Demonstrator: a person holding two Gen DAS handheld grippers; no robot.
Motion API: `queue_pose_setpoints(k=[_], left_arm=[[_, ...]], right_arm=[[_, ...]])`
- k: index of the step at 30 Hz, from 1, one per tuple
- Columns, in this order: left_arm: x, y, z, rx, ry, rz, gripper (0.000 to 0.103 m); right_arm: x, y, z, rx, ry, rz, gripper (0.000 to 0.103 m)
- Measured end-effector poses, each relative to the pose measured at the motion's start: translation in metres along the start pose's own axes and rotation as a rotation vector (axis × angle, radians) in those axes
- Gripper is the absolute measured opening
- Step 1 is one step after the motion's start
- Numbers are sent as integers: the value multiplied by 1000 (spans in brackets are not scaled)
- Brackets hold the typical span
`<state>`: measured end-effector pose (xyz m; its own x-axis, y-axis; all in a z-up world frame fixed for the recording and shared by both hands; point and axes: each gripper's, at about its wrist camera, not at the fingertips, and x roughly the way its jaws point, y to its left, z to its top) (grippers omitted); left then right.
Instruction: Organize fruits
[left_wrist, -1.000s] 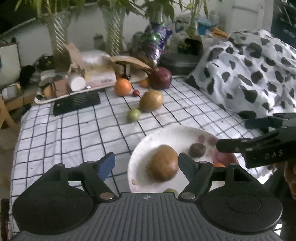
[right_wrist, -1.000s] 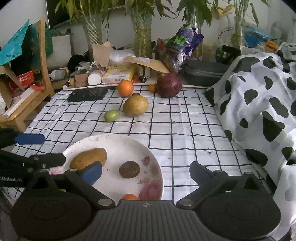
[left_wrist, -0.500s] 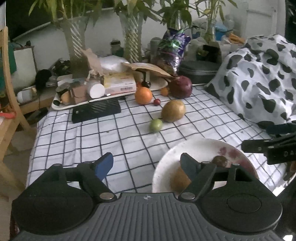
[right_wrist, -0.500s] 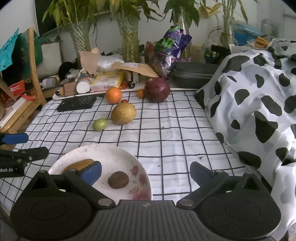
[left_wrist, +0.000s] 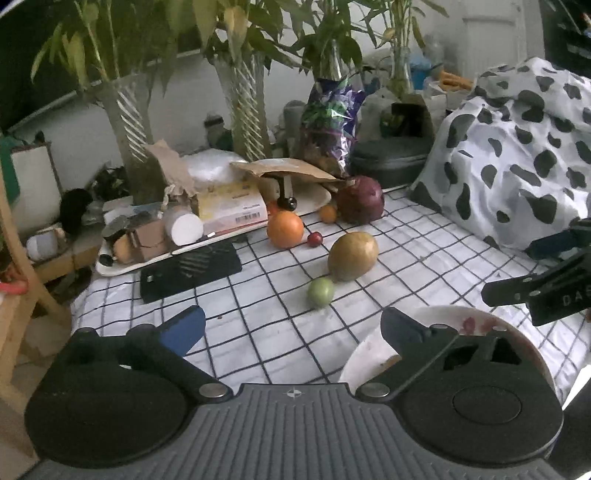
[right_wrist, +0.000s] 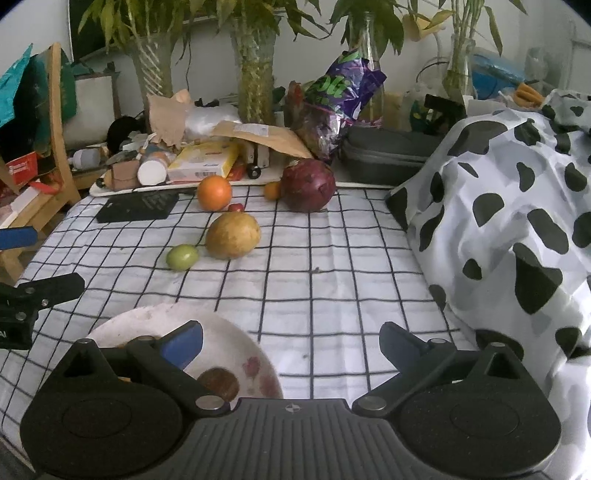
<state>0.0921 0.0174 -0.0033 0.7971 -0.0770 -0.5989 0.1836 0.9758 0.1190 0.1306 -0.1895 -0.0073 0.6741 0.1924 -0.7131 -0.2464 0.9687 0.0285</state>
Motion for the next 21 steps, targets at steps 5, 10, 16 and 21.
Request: queue_pose_setpoints(k=[5,10,16,21], left_arm=[[17,6,9,19,30,-48,103],[40,13,18,17,97,-139,103],[67,21,26,-13,169,-219,103],[86,22,33,-3,198,-237,102]], right_arm=[[14,-2,10,-10,5,-7,101],[30,-1,20,-32,12,-13,101],[50,-2,35,-47,18,-16,101],[67,-4,45,-59,26,-17,101]])
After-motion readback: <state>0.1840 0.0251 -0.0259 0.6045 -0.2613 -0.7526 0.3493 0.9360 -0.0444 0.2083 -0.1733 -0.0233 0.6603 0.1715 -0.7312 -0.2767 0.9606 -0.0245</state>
